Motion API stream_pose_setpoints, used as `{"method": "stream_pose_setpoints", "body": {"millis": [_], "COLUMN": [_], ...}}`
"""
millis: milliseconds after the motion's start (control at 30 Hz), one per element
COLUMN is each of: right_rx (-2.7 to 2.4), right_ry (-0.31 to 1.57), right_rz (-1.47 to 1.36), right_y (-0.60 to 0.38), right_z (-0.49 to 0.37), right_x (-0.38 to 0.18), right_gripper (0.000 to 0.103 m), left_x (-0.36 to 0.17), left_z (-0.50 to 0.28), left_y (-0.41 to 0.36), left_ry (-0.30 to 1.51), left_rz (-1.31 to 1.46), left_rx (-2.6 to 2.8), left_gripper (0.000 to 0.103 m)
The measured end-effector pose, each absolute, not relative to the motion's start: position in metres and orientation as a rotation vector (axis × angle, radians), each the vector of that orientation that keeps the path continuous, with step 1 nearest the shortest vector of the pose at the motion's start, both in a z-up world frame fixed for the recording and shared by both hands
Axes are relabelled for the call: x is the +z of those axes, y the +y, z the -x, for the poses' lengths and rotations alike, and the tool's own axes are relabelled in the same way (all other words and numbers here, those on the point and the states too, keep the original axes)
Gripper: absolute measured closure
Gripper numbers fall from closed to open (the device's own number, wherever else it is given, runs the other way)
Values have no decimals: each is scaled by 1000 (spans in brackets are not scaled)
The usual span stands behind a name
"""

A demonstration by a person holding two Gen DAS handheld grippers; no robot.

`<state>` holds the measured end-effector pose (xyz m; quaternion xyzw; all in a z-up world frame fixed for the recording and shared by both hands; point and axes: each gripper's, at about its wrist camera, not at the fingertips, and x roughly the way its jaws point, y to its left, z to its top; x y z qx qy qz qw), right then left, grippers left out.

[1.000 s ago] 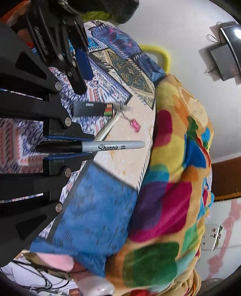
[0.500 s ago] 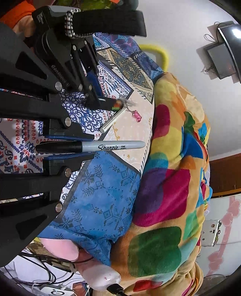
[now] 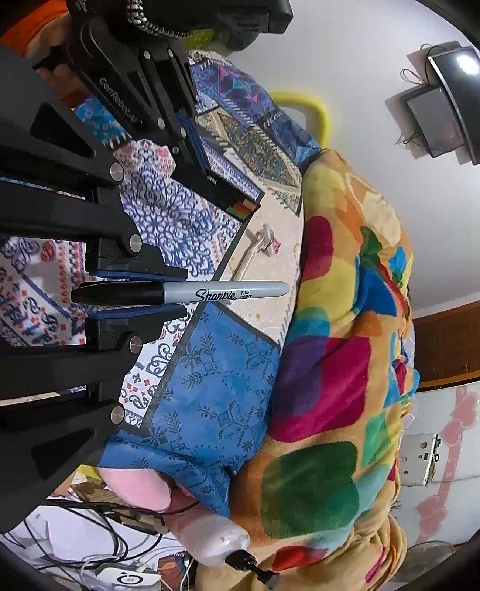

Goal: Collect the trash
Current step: 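Carry the Sharpie and black stick with both tools over the white bin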

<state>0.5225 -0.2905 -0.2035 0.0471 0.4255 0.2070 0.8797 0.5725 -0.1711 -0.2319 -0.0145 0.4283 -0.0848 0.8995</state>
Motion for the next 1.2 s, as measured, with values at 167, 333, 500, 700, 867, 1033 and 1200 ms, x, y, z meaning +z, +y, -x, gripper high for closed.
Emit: {"method": "stream_pose_setpoints", "body": {"millis": [167, 333, 500, 700, 867, 1033, 1200], "right_rx": [441, 459, 482, 520, 573, 603, 645], "right_ry": [857, 824, 794, 763, 763, 762, 759], "right_rz": [-96, -84, -70, -79, -93, -72, -42], "right_y": [-286, -278, -262, -240, -218, -196, -168], "right_z": [-509, -489, -463, -432, -409, -389, -368], "right_x": [-178, -151, -128, -109, -100, -95, -90], "right_gripper": [92, 92, 92, 92, 92, 92, 92], "left_x": [-206, -176, -153, -131, -122, -119, -121], "left_z": [-552, -525, -497, -455, -421, -384, -351], "left_y": [-159, -139, -120, -89, -59, -25, 11], "left_ry": [863, 834, 803, 762, 752, 743, 755], "left_rz": [29, 55, 63, 90, 116, 136, 149], "left_rx": [-174, -156, -131, -88, -47, 8, 69], "left_gripper": [98, 98, 98, 98, 98, 98, 98]}}
